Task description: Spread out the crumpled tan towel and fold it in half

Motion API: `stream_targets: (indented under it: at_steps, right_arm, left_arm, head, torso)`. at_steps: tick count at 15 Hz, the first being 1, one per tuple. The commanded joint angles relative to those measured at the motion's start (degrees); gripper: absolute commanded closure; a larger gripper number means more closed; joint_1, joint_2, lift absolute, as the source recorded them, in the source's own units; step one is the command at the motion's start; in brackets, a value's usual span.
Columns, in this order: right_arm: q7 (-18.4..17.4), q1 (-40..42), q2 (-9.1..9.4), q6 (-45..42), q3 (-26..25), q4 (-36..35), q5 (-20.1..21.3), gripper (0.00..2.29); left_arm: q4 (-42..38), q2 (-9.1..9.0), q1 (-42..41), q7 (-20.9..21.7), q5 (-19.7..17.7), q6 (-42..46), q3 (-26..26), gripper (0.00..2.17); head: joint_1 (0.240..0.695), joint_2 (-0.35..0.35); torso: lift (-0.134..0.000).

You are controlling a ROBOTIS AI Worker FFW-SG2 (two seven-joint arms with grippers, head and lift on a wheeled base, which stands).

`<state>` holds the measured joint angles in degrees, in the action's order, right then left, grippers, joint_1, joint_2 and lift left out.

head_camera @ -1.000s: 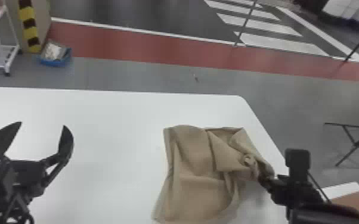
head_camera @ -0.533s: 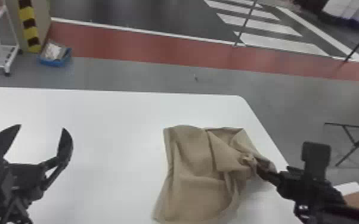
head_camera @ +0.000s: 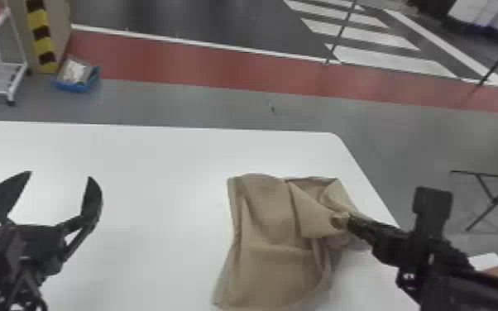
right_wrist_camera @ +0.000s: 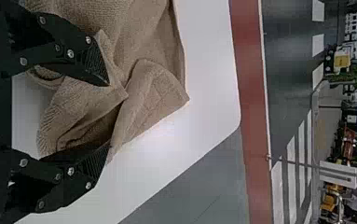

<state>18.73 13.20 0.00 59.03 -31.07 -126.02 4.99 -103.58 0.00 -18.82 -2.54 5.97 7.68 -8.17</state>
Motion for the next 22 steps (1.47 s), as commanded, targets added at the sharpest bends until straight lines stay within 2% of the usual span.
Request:
stream_targets:
  at_steps: [1,3,5,6,9,10,12,14,22]
  right_arm:
    - [0.4,-1.1,0.05,2.6,-2.6,-0.8,-4.9,0.57]
    - [1.3,-2.7,0.05,3.2,-3.8,-0.3,-5.5,0.57]
    - [2.1,-3.4,0.05,3.3,-5.8,0.4,-9.6,0.57]
    - [2.3,-4.1,0.05,3.5,-6.3,1.0,-10.2,0.57]
    - [2.8,-6.3,0.05,6.0,-7.2,4.8,-10.2,0.59]
    - [2.8,-6.6,0.05,6.5,-7.3,6.1,-10.1,0.76]
    - [3.5,-7.7,0.05,7.7,-8.2,8.8,-11.0,0.79]
    - [4.8,-7.8,0.05,7.9,-8.7,9.0,-12.5,0.79]
    - [4.9,-8.2,0.05,9.0,-8.8,7.0,-12.7,0.79]
  left_arm:
    - [0.4,-0.15,0.2,0.0,0.2,-0.1,0.0,0.14]
    - [0.5,-0.15,0.2,0.0,0.3,-0.1,0.0,0.14]
    - [0.5,-0.15,0.2,0.0,0.5,-0.1,0.0,0.14]
    - [0.5,-0.15,0.2,0.0,0.5,-0.1,0.0,0.14]
    - [0.5,-0.15,-0.2,0.2,0.7,-0.1,0.0,0.14]
    - [0.5,-0.15,-0.2,0.2,0.7,-0.1,0.0,0.14]
    - [0.5,-0.15,-0.3,0.2,0.7,-0.1,0.0,0.14]
    - [0.5,-0.15,-0.3,0.2,0.9,-0.1,0.0,0.14]
    - [0.5,-0.15,-0.3,0.4,1.0,-0.1,-0.2,0.14]
  head:
    - [0.695,-0.350]
    - [0.695,-0.350]
    - [0.695,-0.350]
    - [0.695,-0.350]
    - [0.695,-0.350]
    - [0.695,-0.350]
    - [0.695,-0.350]
    - [0.695,-0.350]
    - [0.695,-0.350]
  torso:
    - [-0.124]
    - [-0.124]
    - [-0.124]
    - [-0.124]
    - [-0.124]
    - [-0.124]
    - [-0.124]
    - [-0.124]
    - [-0.124]
